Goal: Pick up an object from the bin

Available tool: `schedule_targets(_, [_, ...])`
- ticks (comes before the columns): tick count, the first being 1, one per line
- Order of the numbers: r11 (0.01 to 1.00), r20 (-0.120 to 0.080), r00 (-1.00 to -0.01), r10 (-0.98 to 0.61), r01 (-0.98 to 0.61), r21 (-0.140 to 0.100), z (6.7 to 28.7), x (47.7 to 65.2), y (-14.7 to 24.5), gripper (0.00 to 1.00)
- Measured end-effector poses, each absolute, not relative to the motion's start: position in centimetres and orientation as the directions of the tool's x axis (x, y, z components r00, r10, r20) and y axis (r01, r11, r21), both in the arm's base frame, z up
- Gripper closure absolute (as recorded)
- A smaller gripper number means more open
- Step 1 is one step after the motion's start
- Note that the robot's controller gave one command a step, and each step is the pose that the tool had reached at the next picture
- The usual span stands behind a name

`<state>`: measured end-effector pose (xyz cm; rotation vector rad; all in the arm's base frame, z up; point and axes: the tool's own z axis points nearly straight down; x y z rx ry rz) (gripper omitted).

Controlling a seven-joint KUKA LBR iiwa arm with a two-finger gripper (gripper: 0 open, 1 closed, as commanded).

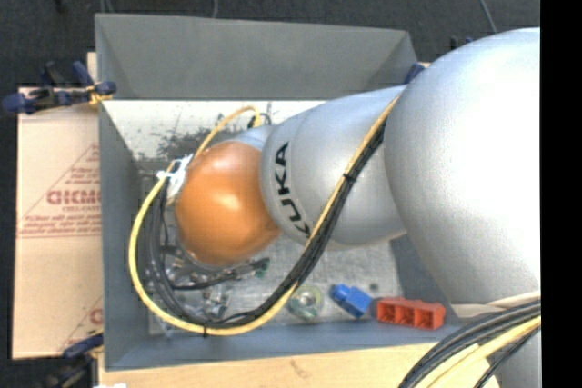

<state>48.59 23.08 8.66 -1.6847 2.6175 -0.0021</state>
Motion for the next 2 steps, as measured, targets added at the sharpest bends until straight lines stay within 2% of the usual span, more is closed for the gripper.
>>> schedule_targets(1, [0.318,-0.004,-0.318,-0.948,-0.948,0.001,7.35,52.99,21.18,0.0])
schedule_targets(2, [0.322,-0.009,-0.322,-0.947,-0.947,-0.004,7.57,53.13,21.31,1.0])
